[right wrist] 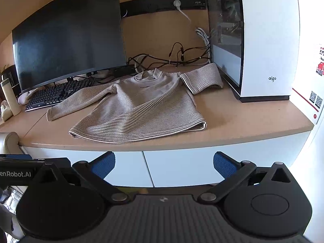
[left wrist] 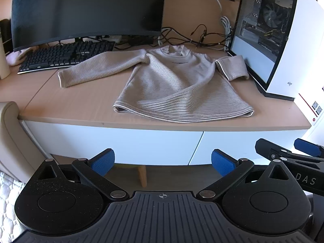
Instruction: Fold clothes
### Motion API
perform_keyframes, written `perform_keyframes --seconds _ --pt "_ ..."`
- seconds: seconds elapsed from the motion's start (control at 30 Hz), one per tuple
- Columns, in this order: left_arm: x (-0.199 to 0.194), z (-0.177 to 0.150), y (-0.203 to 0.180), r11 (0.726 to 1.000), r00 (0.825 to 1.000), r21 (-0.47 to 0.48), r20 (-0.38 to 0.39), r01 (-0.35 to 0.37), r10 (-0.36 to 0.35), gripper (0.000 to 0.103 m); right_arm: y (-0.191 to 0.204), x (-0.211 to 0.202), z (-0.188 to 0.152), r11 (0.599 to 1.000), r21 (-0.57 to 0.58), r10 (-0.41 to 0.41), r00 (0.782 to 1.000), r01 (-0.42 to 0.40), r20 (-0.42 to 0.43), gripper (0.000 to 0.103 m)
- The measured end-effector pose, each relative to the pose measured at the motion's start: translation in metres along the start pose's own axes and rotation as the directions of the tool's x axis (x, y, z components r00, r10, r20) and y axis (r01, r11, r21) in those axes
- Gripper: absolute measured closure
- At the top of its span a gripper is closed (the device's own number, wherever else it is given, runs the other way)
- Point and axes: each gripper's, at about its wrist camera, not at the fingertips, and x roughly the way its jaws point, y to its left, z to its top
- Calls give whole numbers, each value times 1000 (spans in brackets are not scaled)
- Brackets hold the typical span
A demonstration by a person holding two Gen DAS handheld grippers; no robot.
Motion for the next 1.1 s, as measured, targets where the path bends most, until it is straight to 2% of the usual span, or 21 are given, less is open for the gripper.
perform_keyframes --seconds 0.4,0.6,0.83,1.1 --pt "13 13 3 1000 1000 12 -9 16 -16 0 -2 16 10 1000 6 9 1000 -9 -16 0" --pt "35 26 5 999 997 -1 -54 51 -51 0 -15 40 16 1000 22 -8 998 9 -60 0" --pt "89 55 1 995 987 -17 -126 103 -104 0 -26 90 32 997 44 -53 989 60 -137 0" --pt "154 114 -4 979 966 0 -163 203 -200 0 -26 152 80 989 59 -124 978 135 -165 0"
